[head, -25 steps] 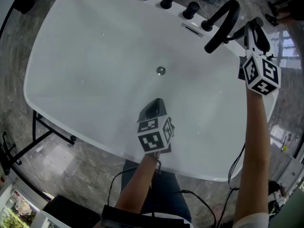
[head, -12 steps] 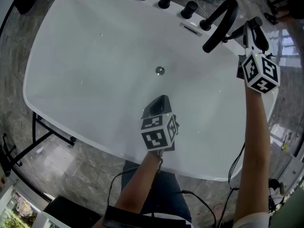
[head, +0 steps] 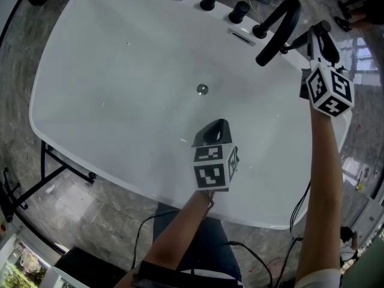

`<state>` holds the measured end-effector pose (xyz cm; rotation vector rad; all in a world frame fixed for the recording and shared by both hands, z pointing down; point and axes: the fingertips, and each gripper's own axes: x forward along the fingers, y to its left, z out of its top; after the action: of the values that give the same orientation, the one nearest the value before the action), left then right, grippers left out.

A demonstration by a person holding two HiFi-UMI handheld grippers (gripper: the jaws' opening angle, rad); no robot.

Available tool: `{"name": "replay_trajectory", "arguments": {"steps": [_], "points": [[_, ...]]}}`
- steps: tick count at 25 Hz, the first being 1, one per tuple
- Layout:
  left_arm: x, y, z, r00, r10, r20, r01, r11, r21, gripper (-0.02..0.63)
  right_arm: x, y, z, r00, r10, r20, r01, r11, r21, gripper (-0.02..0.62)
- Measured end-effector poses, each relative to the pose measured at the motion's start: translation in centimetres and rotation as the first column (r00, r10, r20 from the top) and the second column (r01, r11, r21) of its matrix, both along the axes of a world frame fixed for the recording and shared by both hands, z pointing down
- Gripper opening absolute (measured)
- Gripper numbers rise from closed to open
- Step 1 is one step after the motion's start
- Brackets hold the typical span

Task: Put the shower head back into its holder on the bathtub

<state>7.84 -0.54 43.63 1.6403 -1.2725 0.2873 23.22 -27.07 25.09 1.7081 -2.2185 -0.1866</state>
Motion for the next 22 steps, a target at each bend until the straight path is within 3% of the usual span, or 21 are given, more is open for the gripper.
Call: {"name": "replay_trajectory", "arguments": {"steps": [7,22], "points": [[1.6,1.0,-0.1,0.999,0.046,-0.010,-0.046,0.999,-0.011,0.003,0.0,-0.3,0.6,1.000,-0.002,-0.003,0.002,1.000,-0.011,0.124],[2.1,0.4,0.0,0.999,0.028,-0.036,-0.028,1.000,-0.013,0.003,0.6,-1.0,1.8,1.000,0.010,0.012,-0.009,0.999,-0.035,0.124]]}}
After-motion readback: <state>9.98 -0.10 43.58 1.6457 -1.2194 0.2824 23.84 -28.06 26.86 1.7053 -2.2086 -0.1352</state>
